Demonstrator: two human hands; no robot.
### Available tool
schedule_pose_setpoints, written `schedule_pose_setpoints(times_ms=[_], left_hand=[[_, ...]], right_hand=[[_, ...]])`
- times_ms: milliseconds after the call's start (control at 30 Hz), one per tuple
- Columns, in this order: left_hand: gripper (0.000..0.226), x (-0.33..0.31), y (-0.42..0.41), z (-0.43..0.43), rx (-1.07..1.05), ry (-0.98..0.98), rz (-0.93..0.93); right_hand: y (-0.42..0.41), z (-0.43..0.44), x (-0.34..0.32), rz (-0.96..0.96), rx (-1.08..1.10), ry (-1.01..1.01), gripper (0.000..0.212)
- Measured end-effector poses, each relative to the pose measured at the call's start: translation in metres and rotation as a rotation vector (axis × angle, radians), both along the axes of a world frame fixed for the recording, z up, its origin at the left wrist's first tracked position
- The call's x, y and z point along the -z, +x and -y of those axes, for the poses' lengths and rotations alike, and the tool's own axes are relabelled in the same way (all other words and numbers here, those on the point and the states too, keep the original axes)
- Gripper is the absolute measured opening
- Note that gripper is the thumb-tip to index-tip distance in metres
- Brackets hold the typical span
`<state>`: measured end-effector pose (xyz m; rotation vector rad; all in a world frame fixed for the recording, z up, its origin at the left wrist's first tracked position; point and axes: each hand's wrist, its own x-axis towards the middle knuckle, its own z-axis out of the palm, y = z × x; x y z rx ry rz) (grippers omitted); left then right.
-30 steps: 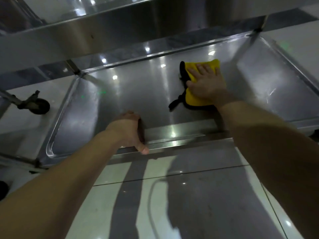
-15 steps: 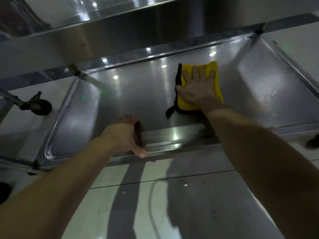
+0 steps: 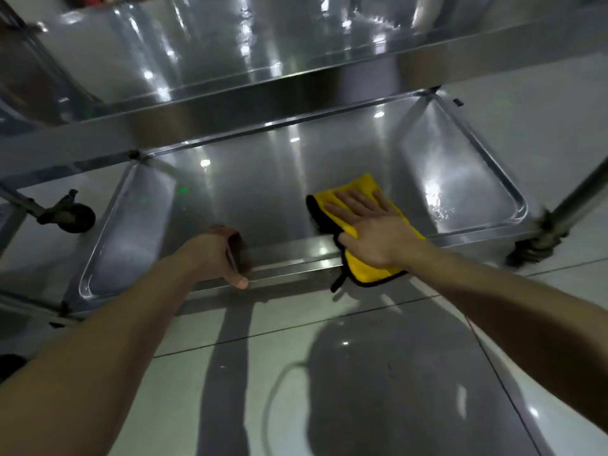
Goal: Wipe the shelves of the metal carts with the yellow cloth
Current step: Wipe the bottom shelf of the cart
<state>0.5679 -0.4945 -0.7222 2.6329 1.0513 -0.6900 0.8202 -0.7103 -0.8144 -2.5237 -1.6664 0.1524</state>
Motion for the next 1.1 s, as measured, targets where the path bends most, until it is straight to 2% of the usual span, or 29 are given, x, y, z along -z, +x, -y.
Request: schedule_pose_setpoints(times_ms=[100,133,233,300,433,567,667,767,967,1100], left_hand=[[0.113,-0.011,0.017,0.01,-0.003,0.004,-0.067],[0.115,-0.014,0.029,0.018,0.024,-0.001,-0.075],[0.148,-0.018,0.082,0.056,0.129,0.03,-0.005],[0.154,-0.016,0.122,0.089,0.187,0.018,0.029],[0.141,-0.012,0.173,0.128,0.205,0.032,-0.023],[0.122,-0.01,0.182,0.134,0.216,0.058,-0.053],[0.122,-0.009,0.18,0.131,0.255,0.071,-0.036],[0.129,-0.005,0.179,0.127,0.277,0.081,-0.04],[0.137,0.011,0.177,0.113,0.295,0.046,0.005],[0.136,0.018,0.177,0.105,0.299,0.054,0.012]], right_hand=[[0.051,0.052,-0.002,-0.013,0.16,-0.056,0.079],[0.058,0.058,-0.002,-0.016,0.184,-0.06,0.078],[0.056,0.056,-0.001,-0.003,0.203,-0.069,0.077],[0.053,0.053,-0.001,-0.025,0.209,-0.065,0.077],[0.051,0.053,-0.002,-0.038,0.201,-0.04,0.079],[0.065,0.066,0.001,-0.043,0.136,0.003,0.079],[0.097,0.087,0.003,-0.034,0.148,-0.001,0.077],[0.149,0.099,0.004,-0.005,0.287,-0.03,0.074],[0.212,0.028,0.0,0.001,0.533,0.046,0.077],[0.211,-0.046,-0.007,-0.03,0.457,0.016,0.077]])
